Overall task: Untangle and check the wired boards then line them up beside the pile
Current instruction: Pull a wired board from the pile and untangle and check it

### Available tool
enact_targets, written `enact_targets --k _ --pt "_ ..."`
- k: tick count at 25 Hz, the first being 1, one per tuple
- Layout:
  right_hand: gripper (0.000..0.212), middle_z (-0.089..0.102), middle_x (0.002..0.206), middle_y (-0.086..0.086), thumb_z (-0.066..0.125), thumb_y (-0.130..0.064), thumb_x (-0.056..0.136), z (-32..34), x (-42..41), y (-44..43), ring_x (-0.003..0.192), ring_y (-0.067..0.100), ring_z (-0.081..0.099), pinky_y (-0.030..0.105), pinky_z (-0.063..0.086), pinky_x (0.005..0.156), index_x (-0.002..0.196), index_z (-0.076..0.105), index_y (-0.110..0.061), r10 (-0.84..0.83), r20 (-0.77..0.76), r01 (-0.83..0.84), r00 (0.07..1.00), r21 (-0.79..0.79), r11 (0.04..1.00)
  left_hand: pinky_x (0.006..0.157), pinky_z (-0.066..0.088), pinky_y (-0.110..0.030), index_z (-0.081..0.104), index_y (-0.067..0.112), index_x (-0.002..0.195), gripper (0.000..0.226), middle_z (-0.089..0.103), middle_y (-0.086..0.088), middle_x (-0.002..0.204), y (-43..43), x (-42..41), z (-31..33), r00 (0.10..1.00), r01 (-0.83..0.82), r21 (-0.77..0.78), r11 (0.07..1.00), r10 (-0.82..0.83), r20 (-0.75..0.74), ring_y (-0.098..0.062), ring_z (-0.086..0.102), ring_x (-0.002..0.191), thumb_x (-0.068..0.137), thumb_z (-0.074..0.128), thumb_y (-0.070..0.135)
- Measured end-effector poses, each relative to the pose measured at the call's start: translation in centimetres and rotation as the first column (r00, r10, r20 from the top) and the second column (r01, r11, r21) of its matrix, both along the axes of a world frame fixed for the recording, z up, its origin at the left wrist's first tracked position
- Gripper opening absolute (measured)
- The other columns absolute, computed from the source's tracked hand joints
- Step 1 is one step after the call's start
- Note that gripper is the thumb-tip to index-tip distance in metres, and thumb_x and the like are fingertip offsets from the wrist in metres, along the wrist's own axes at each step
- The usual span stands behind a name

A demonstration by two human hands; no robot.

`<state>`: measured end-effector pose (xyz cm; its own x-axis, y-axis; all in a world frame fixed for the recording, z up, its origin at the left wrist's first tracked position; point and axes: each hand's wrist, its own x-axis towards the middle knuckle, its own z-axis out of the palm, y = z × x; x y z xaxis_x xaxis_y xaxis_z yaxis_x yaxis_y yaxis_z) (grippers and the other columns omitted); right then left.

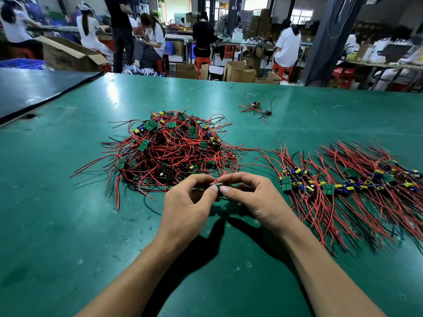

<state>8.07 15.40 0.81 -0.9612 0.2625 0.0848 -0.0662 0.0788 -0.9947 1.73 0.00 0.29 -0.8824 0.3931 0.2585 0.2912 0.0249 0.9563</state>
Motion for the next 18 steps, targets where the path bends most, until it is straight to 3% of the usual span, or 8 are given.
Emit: enact_targets --k 2,6,8,11,13,15,18 --pt "0.014 0.072 0.090 0.018 0.077 -0.013 0.086 0.2 0.1 -0.1 0.079 0.016 0.060 0.030 0.049 0.077 0.099 0.078 -0.018 0.001 -0.020 -0.001 1.000 0.006 1.000 0.083 0.058 -0.045 0.072 0.015 0.099 0.012 0.075 -0.004 0.091 -0.1 -0.1 0.1 0.996 0.031 0.056 0.998 -0.035 0.078 -0.021 0.072 0.085 0.088 0.069 0.011" --pt "0.013 0.073 0.106 0.005 0.075 -0.008 0.087 0.5 0.1 -0.3 0.088 0.014 0.063 0.029 0.051 0.087 0.099 0.079 -0.013 0.000 -0.070 0.009 0.998 0.117 0.993 0.072 0.056 -0.026 0.074 0.015 0.094 0.011 0.076 -0.005 0.091 -0.3 -0.3 0.3 0.975 0.079 0.165 0.983 -0.111 0.192 -0.015 0.070 0.082 0.085 0.072 0.010" --pt "0.013 0.074 0.109 0.006 0.071 -0.006 0.090 0.5 0.1 -0.2 0.095 0.016 0.067 0.030 0.053 0.091 0.099 0.079 -0.013 0.003 -0.068 0.003 0.998 0.087 0.996 0.072 0.057 -0.026 0.074 0.013 0.093 0.013 0.076 -0.007 0.091 -0.1 -0.3 0.3 0.960 0.066 0.207 0.976 -0.119 0.254 -0.016 0.069 0.083 0.085 0.070 0.004" --pt "0.016 0.077 0.098 0.006 0.065 -0.004 0.094 0.6 0.0 -0.4 0.087 0.012 0.069 0.021 0.055 0.075 0.094 0.078 -0.013 -0.041 -0.073 0.042 0.996 0.018 0.999 0.090 0.055 -0.041 0.073 0.009 0.092 0.016 0.074 -0.014 0.092 -0.1 -0.4 0.5 0.915 0.062 0.262 0.963 -0.160 0.370 -0.025 0.069 0.088 0.082 0.071 -0.003" --pt "0.015 0.077 0.087 0.004 0.068 -0.006 0.092 0.6 -0.1 -0.3 0.078 0.010 0.066 0.016 0.053 0.064 0.089 0.078 -0.017 -0.112 -0.068 0.110 0.991 -0.026 0.994 0.095 0.052 -0.043 0.074 0.010 0.085 0.019 0.074 -0.015 0.091 -0.1 -0.3 0.7 0.898 0.073 0.265 0.962 -0.179 0.402 -0.028 0.067 0.090 0.079 0.070 -0.007" --pt "0.011 0.075 0.082 -0.001 0.073 -0.007 0.088 0.5 -0.1 -0.2 0.074 0.008 0.066 0.017 0.052 0.064 0.087 0.074 -0.018 -0.182 -0.075 0.182 0.980 -0.012 0.983 0.090 0.052 -0.040 0.076 0.013 0.079 0.023 0.073 -0.014 0.087 -0.2 -0.2 0.9 0.890 0.094 0.253 0.963 -0.195 0.413 -0.027 0.065 0.085 0.078 0.070 -0.009" --pt "0.021 0.070 0.089 0.003 0.078 -0.005 0.082 0.3 -0.3 0.0 0.069 0.007 0.061 0.022 0.049 0.062 0.096 0.065 -0.014 -0.198 -0.054 0.196 0.979 -0.037 0.980 0.070 0.056 -0.031 0.074 0.011 0.081 0.023 0.072 -0.017 0.084 -0.3 0.0 1.1 0.852 0.149 0.274 0.950 -0.264 0.452 -0.026 0.063 0.074 0.077 0.068 -0.012"
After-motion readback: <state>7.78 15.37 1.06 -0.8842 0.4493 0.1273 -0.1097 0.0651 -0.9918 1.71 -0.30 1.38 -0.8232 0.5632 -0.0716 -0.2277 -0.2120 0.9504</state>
